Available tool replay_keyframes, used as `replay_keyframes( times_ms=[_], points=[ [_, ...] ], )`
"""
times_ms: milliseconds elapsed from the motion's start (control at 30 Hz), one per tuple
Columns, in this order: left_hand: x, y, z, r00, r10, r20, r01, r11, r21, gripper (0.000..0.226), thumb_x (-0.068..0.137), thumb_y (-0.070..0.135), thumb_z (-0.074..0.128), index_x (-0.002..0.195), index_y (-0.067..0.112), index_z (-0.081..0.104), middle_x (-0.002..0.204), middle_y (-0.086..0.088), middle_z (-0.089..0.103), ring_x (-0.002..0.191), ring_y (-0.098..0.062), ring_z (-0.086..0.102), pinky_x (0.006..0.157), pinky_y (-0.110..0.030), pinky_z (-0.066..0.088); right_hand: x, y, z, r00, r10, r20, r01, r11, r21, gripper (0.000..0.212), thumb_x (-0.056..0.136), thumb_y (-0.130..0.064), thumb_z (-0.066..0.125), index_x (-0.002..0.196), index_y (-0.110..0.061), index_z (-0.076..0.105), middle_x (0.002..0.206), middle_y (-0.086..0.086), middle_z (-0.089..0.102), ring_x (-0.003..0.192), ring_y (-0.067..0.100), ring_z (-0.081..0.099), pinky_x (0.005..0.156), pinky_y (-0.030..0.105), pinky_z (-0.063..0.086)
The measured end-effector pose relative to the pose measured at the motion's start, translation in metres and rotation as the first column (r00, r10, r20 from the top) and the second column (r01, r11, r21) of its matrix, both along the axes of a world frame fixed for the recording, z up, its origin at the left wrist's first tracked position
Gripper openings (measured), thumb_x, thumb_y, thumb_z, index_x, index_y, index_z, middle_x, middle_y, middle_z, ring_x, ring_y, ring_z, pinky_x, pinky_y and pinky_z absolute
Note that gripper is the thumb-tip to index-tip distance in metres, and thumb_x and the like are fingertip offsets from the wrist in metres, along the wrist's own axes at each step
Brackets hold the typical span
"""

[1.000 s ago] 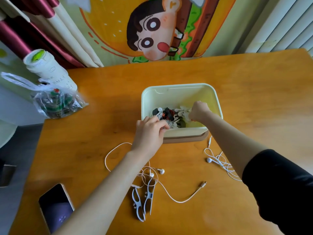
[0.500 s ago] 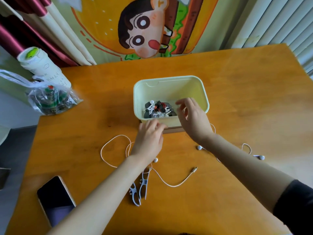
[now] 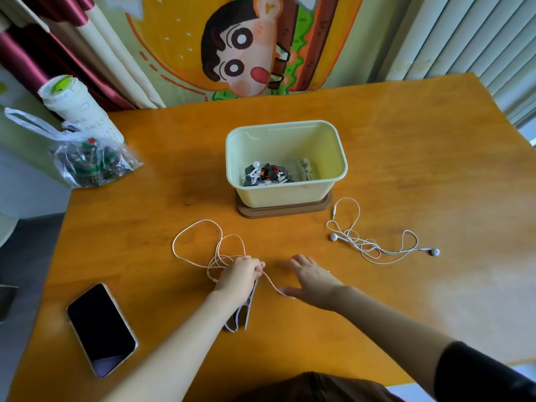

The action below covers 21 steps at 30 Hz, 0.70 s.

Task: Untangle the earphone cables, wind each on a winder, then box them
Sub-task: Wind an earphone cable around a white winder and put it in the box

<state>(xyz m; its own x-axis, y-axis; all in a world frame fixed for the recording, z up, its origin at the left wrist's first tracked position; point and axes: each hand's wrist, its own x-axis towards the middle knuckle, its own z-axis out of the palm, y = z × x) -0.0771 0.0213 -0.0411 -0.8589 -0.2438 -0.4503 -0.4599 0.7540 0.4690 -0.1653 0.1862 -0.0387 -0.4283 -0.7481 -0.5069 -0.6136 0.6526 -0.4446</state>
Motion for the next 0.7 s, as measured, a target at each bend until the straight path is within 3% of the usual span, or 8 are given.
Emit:
replay_keyframes(
  times_ms=[100,167,267,333,400,500,567,700],
  points=[
    [-0.001,0.01,0.006,0.997,0.069,-0.041,-0.07,0.997,-0.022,0.02,0.097,0.018,0.051,0.105,0.014,0.069,0.106,-0.006,0.068,0.095,-0.025,0.063,0.078,-0.034,0.051,0.021,-0.016,0.007,0.972,-0.109,0.208,0.143,0.978,-0.153,0.035,0.1,-0.026,0.039,0.134,-0.016,0.04,0.12,0.006,0.059,0.099,0.024,0.063,0.087,0.038,0.05],
    [-0.001,0.013,0.011,0.993,0.102,-0.065,-0.105,0.994,-0.039,0.02,0.098,0.021,0.05,0.105,0.013,0.067,0.1,-0.009,0.068,0.089,-0.026,0.063,0.073,-0.035,0.05,0.028,-0.023,0.016,0.933,-0.216,0.288,0.288,0.927,-0.238,0.029,0.101,-0.013,0.03,0.129,-0.013,0.041,0.107,0.006,0.065,0.079,0.021,0.068,0.077,0.037,0.054],
    [0.001,0.01,0.012,0.99,0.114,-0.079,-0.119,0.991,-0.057,0.021,0.099,0.021,0.047,0.104,0.013,0.066,0.099,-0.008,0.066,0.081,-0.02,0.059,0.062,-0.027,0.045,0.029,-0.028,0.033,0.902,-0.263,0.342,0.365,0.888,-0.279,0.026,0.103,-0.019,0.031,0.123,-0.011,0.045,0.1,0.005,0.065,0.066,0.017,0.066,0.07,0.029,0.053],
    [0.002,0.011,0.015,0.989,0.109,-0.102,-0.116,0.992,-0.059,0.02,0.1,0.017,0.046,0.102,0.013,0.065,0.099,-0.007,0.065,0.081,-0.019,0.058,0.061,-0.024,0.042,0.027,-0.03,0.04,0.927,-0.226,0.3,0.311,0.909,-0.277,0.025,0.101,-0.021,0.038,0.121,-0.01,0.049,0.095,0.003,0.067,0.063,0.011,0.062,0.067,0.024,0.051],
    [0.004,0.01,0.016,0.983,0.118,-0.143,-0.125,0.991,-0.039,0.018,0.098,0.017,0.049,0.104,0.015,0.066,0.102,-0.003,0.065,0.087,-0.019,0.062,0.066,-0.024,0.046,0.024,-0.029,0.043,0.956,-0.211,0.201,0.264,0.921,-0.287,0.025,0.098,-0.01,0.042,0.122,-0.011,0.049,0.092,0.001,0.069,0.061,0.01,0.061,0.067,0.023,0.051],
    [0.01,0.004,0.017,0.98,0.121,-0.156,-0.124,0.992,-0.01,0.018,0.097,0.023,0.052,0.104,0.016,0.066,0.101,-0.001,0.065,0.087,-0.016,0.061,0.07,-0.026,0.05,0.009,-0.02,0.046,0.945,-0.309,0.106,0.327,0.89,-0.318,0.025,0.098,-0.005,0.04,0.116,-0.009,0.056,0.087,0.002,0.067,0.064,0.014,0.063,0.067,0.023,0.052],
    [0.017,-0.002,0.016,0.977,0.143,-0.156,-0.142,0.99,0.02,0.016,0.096,0.021,0.053,0.098,0.014,0.067,0.095,-0.001,0.066,0.084,-0.015,0.061,0.073,-0.03,0.053,-0.007,-0.009,0.047,0.911,-0.404,0.082,0.408,0.853,-0.326,0.023,0.097,-0.002,0.04,0.105,-0.005,0.062,0.081,0.002,0.064,0.062,0.015,0.062,0.06,0.019,0.048],
    [0.033,-0.014,0.014,0.982,0.168,-0.091,-0.169,0.986,-0.005,0.018,0.098,0.021,0.05,0.086,0.015,0.063,0.083,0.001,0.063,0.069,-0.01,0.055,0.059,-0.02,0.043,-0.046,0.029,0.037,0.755,-0.655,0.015,0.632,0.722,-0.28,0.024,0.09,0.006,0.04,0.095,-0.003,0.063,0.075,0.004,0.062,0.056,0.015,0.057,0.057,0.02,0.045]
  ],
)
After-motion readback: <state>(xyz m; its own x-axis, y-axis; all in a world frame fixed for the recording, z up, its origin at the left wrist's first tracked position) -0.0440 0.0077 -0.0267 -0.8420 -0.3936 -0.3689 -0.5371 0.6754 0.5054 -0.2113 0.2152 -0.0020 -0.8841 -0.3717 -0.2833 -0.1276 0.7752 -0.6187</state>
